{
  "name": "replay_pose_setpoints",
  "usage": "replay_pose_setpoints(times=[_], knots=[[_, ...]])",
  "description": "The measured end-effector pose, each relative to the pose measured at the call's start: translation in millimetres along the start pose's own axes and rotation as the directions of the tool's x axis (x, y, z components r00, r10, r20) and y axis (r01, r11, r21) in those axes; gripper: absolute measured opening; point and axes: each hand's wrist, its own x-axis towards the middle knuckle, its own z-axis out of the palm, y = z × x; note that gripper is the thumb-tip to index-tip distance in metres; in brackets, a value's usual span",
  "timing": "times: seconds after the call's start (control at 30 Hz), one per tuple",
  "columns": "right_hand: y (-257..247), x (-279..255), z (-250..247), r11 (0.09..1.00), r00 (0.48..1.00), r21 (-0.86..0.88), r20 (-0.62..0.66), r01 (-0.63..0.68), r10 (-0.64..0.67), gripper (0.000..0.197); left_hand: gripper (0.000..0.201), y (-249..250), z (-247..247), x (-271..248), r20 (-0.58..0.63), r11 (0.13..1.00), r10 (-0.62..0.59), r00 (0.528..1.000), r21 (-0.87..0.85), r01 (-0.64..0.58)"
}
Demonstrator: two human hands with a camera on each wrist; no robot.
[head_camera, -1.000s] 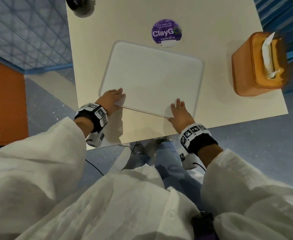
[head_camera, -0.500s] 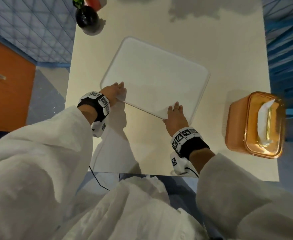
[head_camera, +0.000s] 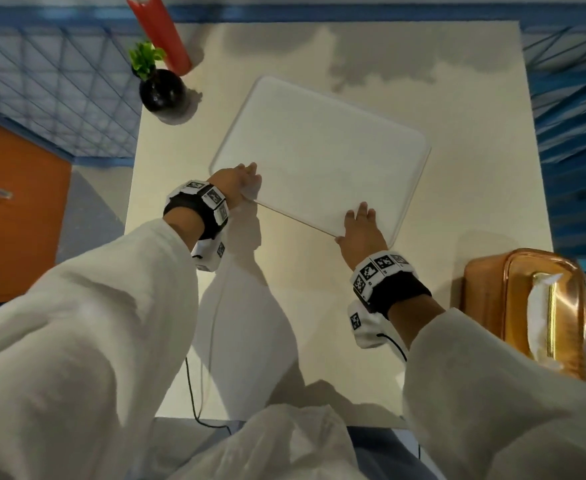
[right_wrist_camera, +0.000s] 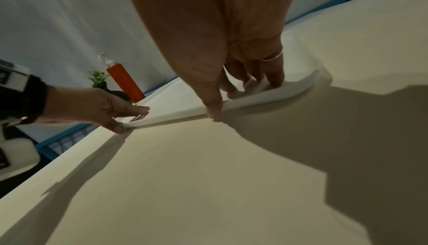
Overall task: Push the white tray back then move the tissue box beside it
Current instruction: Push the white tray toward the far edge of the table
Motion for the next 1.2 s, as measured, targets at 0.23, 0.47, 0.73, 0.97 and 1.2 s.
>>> replay_pose_setpoints(times=[0.23,0.47,0.73,0.97,1.2], knots=[[-8,29,-20,0.999,0.999,0.002,-0.01,-0.044,0.044,0.058,0.071,-17,-17,32,-0.031,0.999,-0.023,0.999,-0.041,0.022],[-7,57,-44,0.998,0.999,-0.031,0.0,-0.048,0.048,0.06,0.064,-14,-47,50,-0.046,1.0,-0.011,0.999,0.014,0.012],[-1,88,-71,0.997,0.996,-0.065,0.079,-0.04,0.045,0.071,0.071,-10,-64,59,-0.022,0.999,-0.039,0.999,-0.029,0.038],[4,108,-86,0.989,0.994,-0.145,0.106,-0.012,0.028,0.068,0.061,-9,-60,61,-0.011,0.97,-0.11,0.994,-0.218,0.104],[11,136,-118,0.975,0.996,-0.213,0.082,0.062,-0.045,0.057,0.054,8,-60,61,-0.053,0.933,-0.183,0.982,-0.324,0.156]])
